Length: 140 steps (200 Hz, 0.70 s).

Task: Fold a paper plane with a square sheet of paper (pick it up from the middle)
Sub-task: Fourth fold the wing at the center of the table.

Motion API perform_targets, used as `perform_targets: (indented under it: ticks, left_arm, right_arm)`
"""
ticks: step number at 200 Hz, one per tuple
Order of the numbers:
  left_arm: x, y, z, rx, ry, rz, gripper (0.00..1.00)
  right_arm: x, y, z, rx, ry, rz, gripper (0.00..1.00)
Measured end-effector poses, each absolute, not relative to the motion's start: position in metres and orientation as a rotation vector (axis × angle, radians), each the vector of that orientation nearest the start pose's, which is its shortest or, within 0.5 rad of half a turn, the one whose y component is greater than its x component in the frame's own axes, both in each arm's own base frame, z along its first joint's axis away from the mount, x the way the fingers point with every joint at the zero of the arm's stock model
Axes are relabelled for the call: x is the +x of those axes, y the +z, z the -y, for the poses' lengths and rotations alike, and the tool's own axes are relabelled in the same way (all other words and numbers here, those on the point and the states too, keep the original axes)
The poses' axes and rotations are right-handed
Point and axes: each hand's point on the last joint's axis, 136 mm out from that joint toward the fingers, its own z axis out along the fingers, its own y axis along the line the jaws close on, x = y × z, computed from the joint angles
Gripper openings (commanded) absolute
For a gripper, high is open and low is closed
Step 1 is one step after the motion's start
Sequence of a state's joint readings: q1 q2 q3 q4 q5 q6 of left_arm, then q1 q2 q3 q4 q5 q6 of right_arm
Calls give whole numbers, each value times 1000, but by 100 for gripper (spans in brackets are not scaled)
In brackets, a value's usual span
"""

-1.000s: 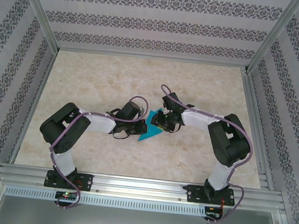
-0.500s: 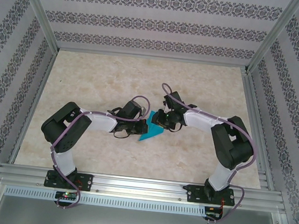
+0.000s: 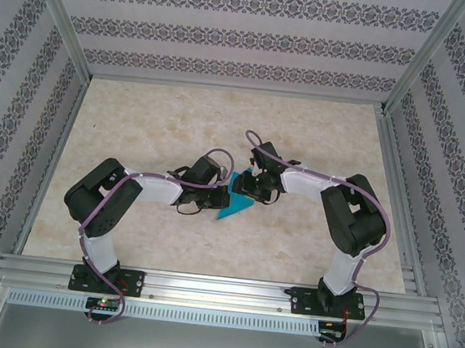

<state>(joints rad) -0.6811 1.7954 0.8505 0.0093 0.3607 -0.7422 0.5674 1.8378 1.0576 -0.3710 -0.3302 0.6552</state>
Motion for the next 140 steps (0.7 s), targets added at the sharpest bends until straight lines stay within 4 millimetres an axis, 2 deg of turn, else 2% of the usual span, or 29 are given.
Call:
perform_targets:
  ticks: [73, 117, 140]
  left_arm:
    - [277, 23, 300, 77, -936, -2756, 12]
    - [290, 64, 289, 16, -959, -2644, 12]
    - [294, 71, 291, 0, -982, -2617, 12]
  right_arm:
    - [312, 16, -263, -12, 606, -2928, 45]
    - [312, 14, -262, -10, 595, -2934, 44]
    - [312, 14, -261, -9, 591, -2933, 44]
